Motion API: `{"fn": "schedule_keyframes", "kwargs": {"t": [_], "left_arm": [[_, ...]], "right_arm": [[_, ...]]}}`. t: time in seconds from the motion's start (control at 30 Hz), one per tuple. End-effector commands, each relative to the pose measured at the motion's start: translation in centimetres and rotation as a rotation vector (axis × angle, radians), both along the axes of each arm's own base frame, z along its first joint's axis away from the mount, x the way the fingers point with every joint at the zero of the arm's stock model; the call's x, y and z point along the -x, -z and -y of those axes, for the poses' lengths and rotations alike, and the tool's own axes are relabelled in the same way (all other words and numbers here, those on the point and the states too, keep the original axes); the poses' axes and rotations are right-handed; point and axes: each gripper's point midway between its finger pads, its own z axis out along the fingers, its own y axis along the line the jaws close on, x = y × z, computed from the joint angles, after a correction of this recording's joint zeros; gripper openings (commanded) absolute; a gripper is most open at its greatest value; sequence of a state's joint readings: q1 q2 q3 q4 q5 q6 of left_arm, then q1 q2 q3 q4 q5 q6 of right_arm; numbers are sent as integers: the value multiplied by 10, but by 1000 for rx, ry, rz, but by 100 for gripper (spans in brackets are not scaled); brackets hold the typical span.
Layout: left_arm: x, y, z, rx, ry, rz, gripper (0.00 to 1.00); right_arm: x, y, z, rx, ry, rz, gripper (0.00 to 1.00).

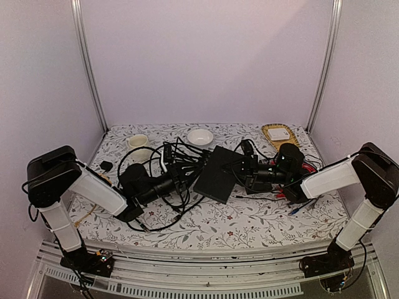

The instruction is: Pull the plug from the switch port

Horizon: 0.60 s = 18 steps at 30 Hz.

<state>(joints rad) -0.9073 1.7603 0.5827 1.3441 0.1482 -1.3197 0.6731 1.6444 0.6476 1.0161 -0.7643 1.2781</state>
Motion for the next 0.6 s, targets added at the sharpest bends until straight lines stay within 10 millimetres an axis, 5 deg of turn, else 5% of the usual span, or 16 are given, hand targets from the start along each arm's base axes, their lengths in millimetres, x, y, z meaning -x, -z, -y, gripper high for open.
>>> {"fn": "schedule_keyframes", "kwargs": {"t": [0.0, 0.57], "left_arm": [[5, -28, 5, 49, 13, 69, 24], [8, -29, 0, 30, 1, 71, 16]], "right_arm": [[2, -26, -4, -56, -13, 83, 2], [0, -24, -5, -54, -7, 76, 2]]}}
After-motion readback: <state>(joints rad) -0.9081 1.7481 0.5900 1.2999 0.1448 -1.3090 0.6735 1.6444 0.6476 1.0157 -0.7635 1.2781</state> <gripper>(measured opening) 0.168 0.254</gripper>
